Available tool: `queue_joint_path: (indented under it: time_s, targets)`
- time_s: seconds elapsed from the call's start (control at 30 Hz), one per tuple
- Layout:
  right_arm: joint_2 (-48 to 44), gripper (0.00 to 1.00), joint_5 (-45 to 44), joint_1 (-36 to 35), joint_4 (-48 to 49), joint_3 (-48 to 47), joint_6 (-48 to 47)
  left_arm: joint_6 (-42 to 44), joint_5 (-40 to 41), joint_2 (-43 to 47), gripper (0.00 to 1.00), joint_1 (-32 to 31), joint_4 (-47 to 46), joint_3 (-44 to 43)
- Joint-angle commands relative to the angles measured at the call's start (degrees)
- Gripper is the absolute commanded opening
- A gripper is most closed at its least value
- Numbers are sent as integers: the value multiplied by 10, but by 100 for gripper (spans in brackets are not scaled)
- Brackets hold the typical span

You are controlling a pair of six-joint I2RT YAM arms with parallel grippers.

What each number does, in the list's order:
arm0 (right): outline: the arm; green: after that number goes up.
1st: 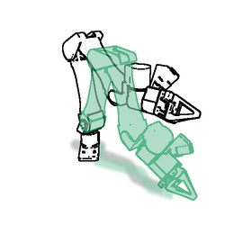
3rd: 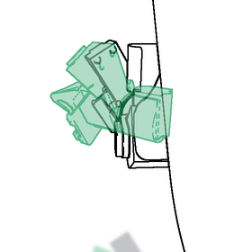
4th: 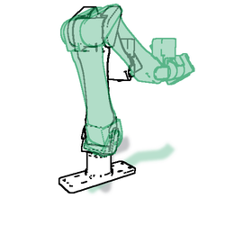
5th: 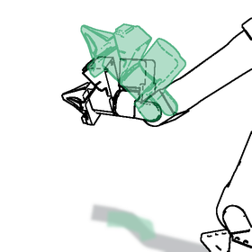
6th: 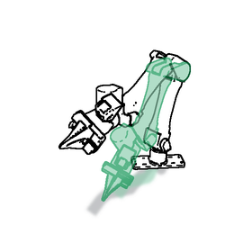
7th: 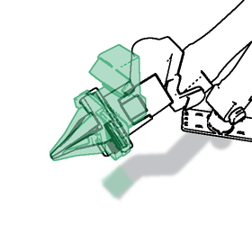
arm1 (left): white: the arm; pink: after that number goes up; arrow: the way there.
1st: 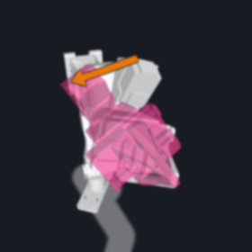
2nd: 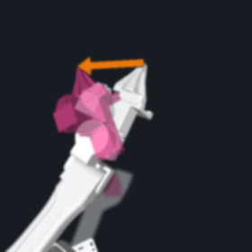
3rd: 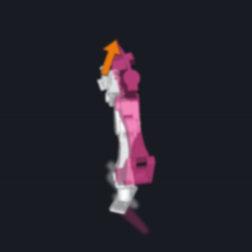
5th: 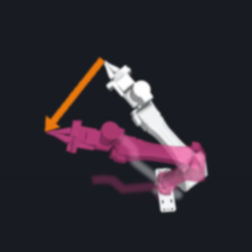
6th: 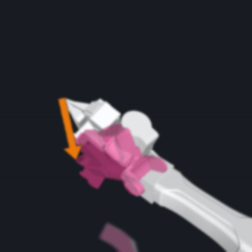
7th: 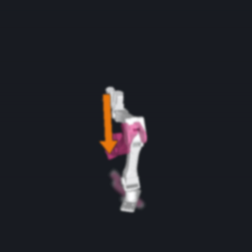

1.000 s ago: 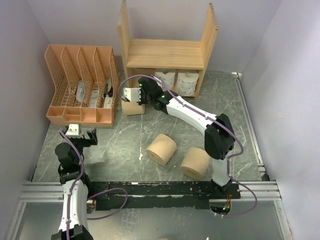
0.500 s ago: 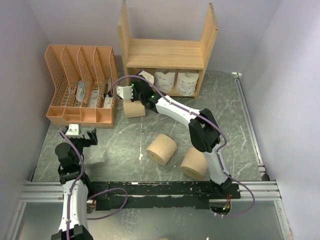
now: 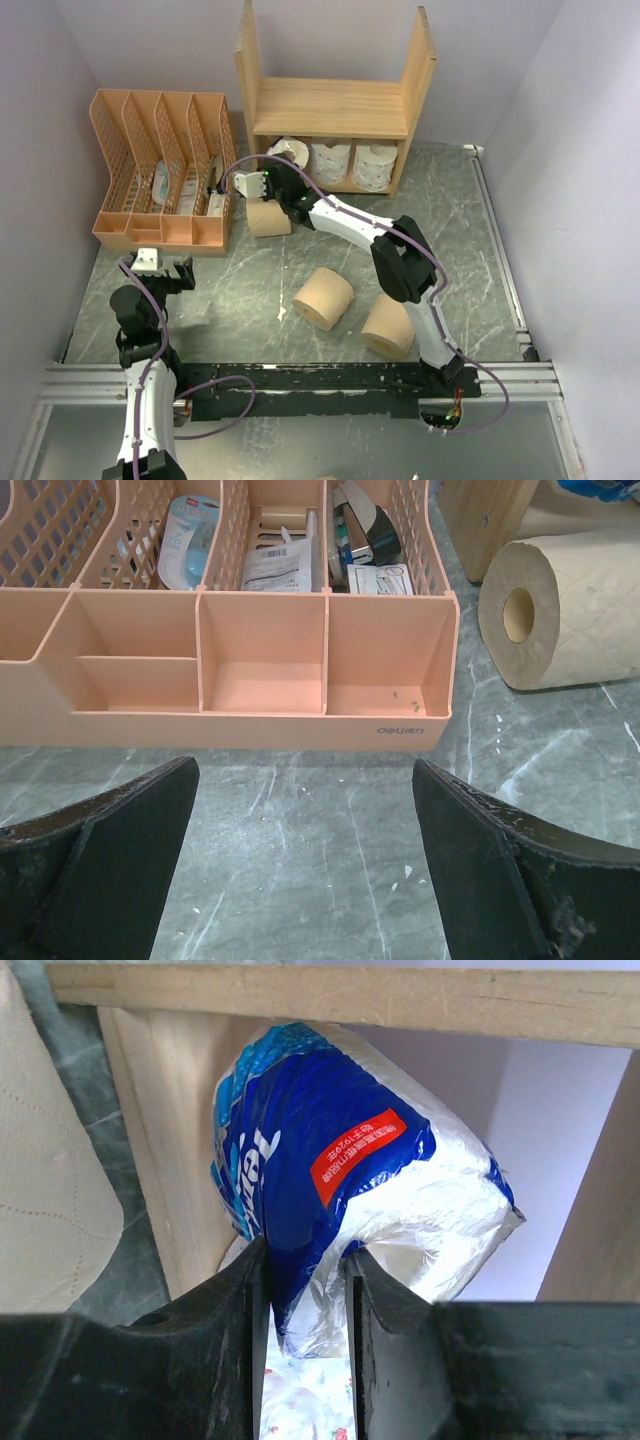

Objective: Place and organize the paper towels onto the shelf

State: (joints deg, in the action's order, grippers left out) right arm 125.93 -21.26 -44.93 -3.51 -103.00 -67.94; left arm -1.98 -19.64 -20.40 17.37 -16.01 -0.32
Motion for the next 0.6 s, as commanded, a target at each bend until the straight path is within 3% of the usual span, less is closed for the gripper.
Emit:
queue_joint_path:
  time_s: [0.0,0.43,0.5,0.57]
  targets:
    - [9,30,-19,4,59,-17,-13,1,-6,3,100,4,-7,44]
    - [21,43,-17,5,70,-14,-23,1,-6,2,100,3,-7,44]
    - [24,69,-21,5,77,-14,-26,1,-6,3,100,4,-7,44]
    - [24,72,-26,5,92,-10,-29,1,-6,2,100,3,-7,44]
